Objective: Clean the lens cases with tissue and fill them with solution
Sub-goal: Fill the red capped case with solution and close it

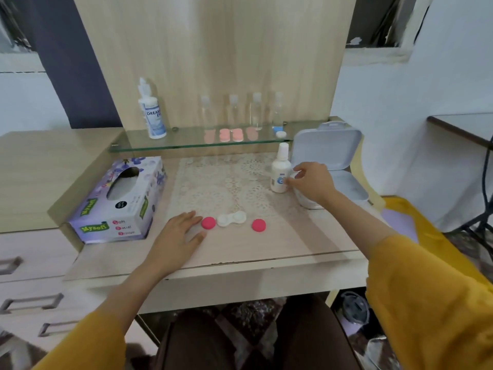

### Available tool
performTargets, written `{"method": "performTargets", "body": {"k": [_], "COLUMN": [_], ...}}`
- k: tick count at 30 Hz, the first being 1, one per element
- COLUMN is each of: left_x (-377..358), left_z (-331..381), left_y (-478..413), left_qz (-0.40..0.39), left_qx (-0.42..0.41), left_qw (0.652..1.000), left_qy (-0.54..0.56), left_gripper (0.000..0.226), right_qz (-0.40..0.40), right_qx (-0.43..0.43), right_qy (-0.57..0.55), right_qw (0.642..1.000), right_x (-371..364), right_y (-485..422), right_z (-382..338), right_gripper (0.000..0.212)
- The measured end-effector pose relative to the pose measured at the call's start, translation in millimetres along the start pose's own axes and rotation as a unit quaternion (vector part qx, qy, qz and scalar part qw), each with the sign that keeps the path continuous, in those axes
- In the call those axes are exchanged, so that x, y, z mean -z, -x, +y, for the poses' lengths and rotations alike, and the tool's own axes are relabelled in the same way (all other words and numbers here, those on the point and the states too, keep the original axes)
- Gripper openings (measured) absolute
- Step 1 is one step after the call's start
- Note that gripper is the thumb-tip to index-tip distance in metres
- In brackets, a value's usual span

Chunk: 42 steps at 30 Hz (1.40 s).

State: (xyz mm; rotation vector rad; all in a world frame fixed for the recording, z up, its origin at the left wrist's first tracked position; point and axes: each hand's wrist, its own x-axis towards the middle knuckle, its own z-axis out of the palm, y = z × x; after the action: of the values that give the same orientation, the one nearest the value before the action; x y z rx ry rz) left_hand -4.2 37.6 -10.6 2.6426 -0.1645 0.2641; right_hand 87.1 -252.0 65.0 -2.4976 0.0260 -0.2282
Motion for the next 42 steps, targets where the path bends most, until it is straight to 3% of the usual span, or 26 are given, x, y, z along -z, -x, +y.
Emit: {"method": "performTargets", "body": {"k": [3,11,19,25,32,39,42], "left_x": [-1.9,-3.1,-1.3,24.2,30.9,36.9,35.6], "left_z": [-2.3,-4.7,-1.3,12.4,76.1,131.7,139.9], "left_y": [-0.7,-0.7,0.3,-10.7,-45.9,-81.6,-94.5], "left_qz": [0.005,0.010,0.006,0.025,0.039,-0.036,-0.052], "left_qx": [-0.004,-0.011,0.003,0.096,-0.044,-0.204,-0.231], "left_qw": [1.000,1.000,1.000,0.975,0.972,0.963,0.964], "left_qy": [0.003,0.006,0.018,0.198,0.226,0.171,0.122], "left_gripper": [0.044,0.044,0.045,0.047,0.033,0.039,0.038], "right_qz": [-0.003,0.045,0.043,0.002,0.001,0.004,0.011], "right_qx": [-0.039,-0.072,-0.003,0.068,0.083,0.063,0.068], "right_qy": [-0.016,-0.023,-0.085,-0.125,-0.141,-0.207,-0.219], "right_qw": [0.999,0.996,0.995,0.990,0.987,0.976,0.973], "right_x": [-5.9,-23.5,-26.7,-24.5,-32.6,-41.2,-43.2], "right_y": [-15.9,-27.2,-5.7,25.2,38.2,41.4,42.8], "right_z": [-3.3,-16.3,-16.0,-15.2,-8.8,-5.5,-4.6], "right_gripper": [0.059,0.049,0.032,0.028,0.029,0.037,0.036]}}
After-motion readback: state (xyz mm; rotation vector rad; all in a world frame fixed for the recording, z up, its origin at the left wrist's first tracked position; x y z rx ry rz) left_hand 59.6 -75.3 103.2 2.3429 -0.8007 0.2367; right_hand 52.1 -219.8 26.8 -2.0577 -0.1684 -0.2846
